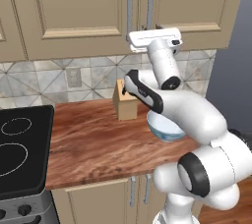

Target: Open the cabinet. Pick the apple and peach from the cabinet and place them into the bowl. Then close the cabinet.

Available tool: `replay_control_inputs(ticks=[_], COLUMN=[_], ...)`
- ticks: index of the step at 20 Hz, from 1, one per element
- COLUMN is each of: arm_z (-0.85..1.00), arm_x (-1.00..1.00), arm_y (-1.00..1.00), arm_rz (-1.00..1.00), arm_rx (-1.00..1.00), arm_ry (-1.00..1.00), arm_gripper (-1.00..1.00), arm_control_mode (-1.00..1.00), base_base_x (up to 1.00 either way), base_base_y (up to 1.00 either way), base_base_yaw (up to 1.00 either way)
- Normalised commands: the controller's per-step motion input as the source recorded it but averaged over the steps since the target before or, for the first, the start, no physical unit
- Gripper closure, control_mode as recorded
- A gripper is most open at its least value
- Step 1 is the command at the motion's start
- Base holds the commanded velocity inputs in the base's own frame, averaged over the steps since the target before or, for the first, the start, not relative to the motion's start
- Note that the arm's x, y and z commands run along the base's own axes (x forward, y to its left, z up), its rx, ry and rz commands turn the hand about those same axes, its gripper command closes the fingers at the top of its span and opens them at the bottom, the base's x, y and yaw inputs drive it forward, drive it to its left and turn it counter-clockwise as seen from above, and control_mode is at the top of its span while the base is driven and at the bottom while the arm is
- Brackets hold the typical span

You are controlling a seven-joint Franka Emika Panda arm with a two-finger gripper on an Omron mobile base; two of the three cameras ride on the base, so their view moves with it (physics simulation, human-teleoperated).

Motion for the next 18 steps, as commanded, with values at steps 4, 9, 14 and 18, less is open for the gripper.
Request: replay_control_inputs(ticks=[4,9,14,18], arm_z=[0.0,0.0,0.0,0.15], arm_x=[0.38,0.0,-0.21,-0.83], arm_y=[0.25,0.02,-0.12,-0.9], arm_rz=[-0.05,0.0,0.0,0.0], arm_rx=[-0.05,-0.01,0.0,0.12], arm_ry=[0.16,0.0,0.1,0.06], arm_gripper=[1.0,1.0,1.0,1.0], arm_control_mode=[-1.0,-1.0,-1.0,-1.0], base_base_x=[0.0,0.0,0.0,0.0], base_base_y=[0.0,0.0,0.0,0.0], base_base_yaw=[0.0,0.0,0.0,0.0])
